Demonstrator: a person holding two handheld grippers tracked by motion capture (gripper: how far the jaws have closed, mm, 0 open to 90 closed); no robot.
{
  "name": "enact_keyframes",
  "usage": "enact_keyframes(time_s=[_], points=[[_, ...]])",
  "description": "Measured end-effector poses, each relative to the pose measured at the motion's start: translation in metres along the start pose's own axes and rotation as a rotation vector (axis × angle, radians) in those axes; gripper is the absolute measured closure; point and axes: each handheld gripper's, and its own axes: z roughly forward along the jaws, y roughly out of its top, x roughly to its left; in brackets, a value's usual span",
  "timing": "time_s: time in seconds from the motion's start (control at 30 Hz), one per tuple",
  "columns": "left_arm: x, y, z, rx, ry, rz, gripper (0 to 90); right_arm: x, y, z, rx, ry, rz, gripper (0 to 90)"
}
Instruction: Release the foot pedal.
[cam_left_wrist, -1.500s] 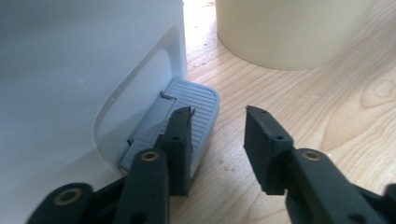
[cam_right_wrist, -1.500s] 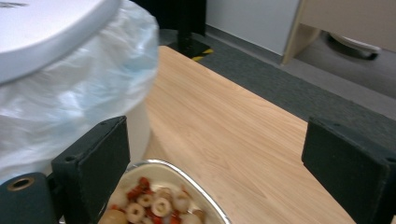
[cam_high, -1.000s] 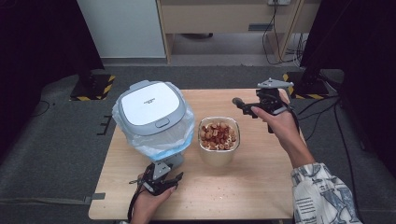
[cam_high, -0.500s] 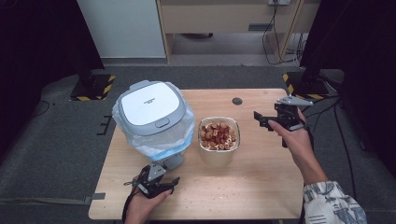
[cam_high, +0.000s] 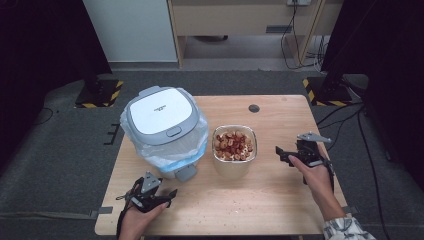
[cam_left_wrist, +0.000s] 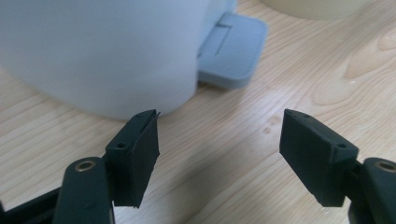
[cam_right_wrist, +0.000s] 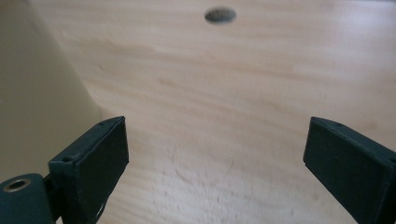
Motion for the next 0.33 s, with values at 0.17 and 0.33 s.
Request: enact_keyframes(time_s=[0.17,0.33], points=[[0.008,-0.002,-0.003,-0.003,0.019,-0.031,26.5,0.006,-0.025,0.02,0.109,-0.032,0.001,7.4],[0.007,-0.001,-0.003,-0.011,0.023,-0.016,25.7,0.016,-0.037,0.034,0.157,-0.068,-0.031,6.1]])
